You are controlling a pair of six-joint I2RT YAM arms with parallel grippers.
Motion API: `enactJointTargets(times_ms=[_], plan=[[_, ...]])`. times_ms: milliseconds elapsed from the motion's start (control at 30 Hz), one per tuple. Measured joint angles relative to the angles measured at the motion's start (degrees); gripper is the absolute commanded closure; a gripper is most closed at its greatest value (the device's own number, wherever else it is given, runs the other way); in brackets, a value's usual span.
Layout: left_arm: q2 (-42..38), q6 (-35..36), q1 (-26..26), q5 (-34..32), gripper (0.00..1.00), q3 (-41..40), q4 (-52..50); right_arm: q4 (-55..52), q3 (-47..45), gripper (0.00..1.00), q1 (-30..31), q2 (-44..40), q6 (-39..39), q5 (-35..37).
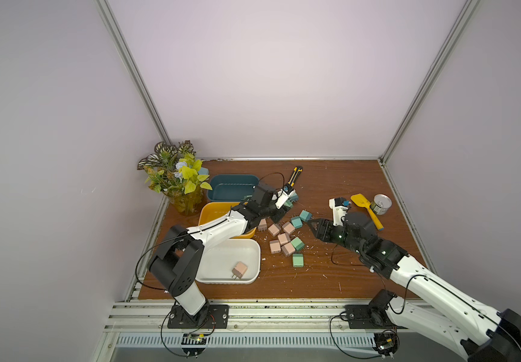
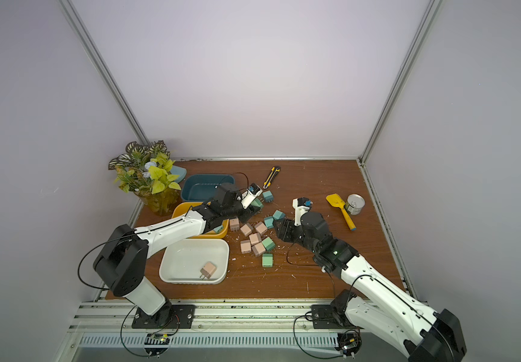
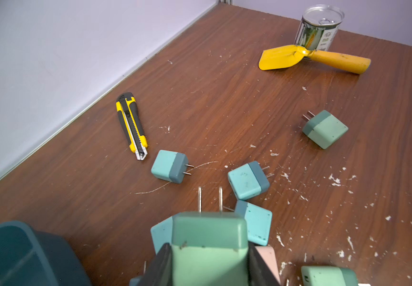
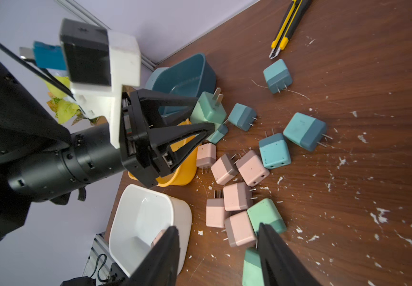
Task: Place the plugs by color into the storage box
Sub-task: Place the plug in the storage box.
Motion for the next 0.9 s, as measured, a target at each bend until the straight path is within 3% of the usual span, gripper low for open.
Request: enactJointTargets(times_ms=[267,500,733,900], plan=[[0.1,-0.1,6.2,-0.7,0.70,2.8,-0.4,2.4,11.0,0.43,0.0,17.6,-4.7,-4.5],[6.3,0.3,11.5,-2.6,0.71,8.4,-1.1,1.4,26.2,0.42,0.0,33.8,-13.4,-9.1],[12.7,1.2,13.8,-5.6,0.72,13.2,-5.0,-4.6,44.0,0.43,0.0,48.4,-23.5,-11.9],[13.0,1.0,14.2,-5.8,0.72,13.0,-5.7,-7.2,49.5,0.45,-0.3,55.6,-27.4,-14.5]])
